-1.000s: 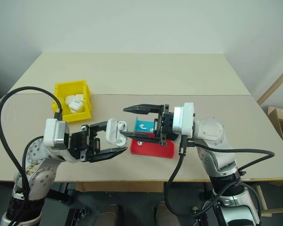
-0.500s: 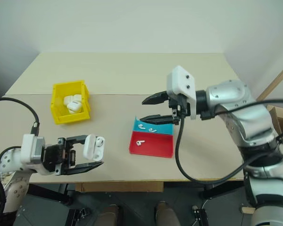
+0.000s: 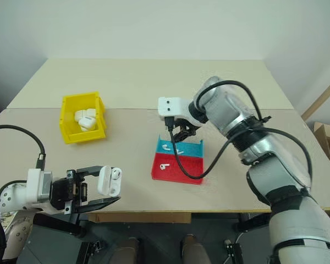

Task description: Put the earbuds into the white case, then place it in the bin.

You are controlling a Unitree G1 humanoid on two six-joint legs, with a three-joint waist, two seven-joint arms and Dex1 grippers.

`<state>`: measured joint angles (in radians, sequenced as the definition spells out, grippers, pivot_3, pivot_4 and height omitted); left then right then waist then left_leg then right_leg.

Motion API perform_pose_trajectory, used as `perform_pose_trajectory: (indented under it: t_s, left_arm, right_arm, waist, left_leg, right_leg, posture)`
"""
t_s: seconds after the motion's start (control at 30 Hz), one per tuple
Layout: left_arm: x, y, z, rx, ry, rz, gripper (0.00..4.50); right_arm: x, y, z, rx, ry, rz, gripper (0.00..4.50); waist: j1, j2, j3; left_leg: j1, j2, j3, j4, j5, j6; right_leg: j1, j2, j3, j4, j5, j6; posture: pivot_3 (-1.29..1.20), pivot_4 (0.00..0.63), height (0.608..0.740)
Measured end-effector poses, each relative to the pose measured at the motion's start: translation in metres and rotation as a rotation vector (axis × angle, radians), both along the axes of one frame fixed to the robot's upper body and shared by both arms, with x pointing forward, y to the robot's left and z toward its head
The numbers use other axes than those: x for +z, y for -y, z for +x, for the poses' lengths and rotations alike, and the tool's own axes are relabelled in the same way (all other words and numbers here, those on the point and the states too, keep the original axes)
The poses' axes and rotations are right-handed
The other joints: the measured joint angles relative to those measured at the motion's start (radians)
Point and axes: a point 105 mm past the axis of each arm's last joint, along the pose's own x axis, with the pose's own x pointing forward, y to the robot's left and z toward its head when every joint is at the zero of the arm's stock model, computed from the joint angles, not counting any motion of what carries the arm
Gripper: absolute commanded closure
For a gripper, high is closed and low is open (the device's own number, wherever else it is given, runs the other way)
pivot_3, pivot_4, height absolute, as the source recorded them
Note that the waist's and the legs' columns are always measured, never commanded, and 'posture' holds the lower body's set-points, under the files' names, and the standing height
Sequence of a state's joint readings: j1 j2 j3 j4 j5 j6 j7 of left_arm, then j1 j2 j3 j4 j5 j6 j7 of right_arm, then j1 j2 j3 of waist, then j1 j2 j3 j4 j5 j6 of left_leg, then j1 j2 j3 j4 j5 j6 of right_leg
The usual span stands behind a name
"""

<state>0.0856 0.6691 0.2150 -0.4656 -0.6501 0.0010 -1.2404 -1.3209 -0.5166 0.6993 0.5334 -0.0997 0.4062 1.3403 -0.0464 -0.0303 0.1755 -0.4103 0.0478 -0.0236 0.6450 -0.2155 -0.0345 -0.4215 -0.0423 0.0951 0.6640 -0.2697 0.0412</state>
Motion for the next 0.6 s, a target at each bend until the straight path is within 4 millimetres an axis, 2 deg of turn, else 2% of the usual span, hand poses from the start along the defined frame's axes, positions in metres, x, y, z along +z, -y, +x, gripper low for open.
perform_pose_trajectory:
  t_s: [0.37,0.6]
  left_arm:
    - [0.004,0.002,0.001,0.025,0.012,-0.011,1.75]
    - [0.004,0.005,0.001,0.015,0.01,-0.014,1.75]
  right_arm:
    - [-0.029,-0.025,0.011,-0.046,-0.029,-0.083,1.6]
    - [-0.036,-0.035,0.012,-0.084,-0.049,-0.104,1.6]
  waist:
    - [-0.003,0.0,0.0]
    - [-0.003,0.0,0.0]
  left_leg:
    - [0.0,0.0,0.0,0.0,0.0,0.0]
    - [0.001,0.0,0.0,0.0,0.0,0.0]
  right_leg:
    - [0.0,0.0,0.0,0.0,0.0,0.0]
    - [0.001,0.0,0.0,0.0,0.0,0.0]
  posture:
    - [0.0,0.15,0.74]
    - [0.0,0.15,0.74]
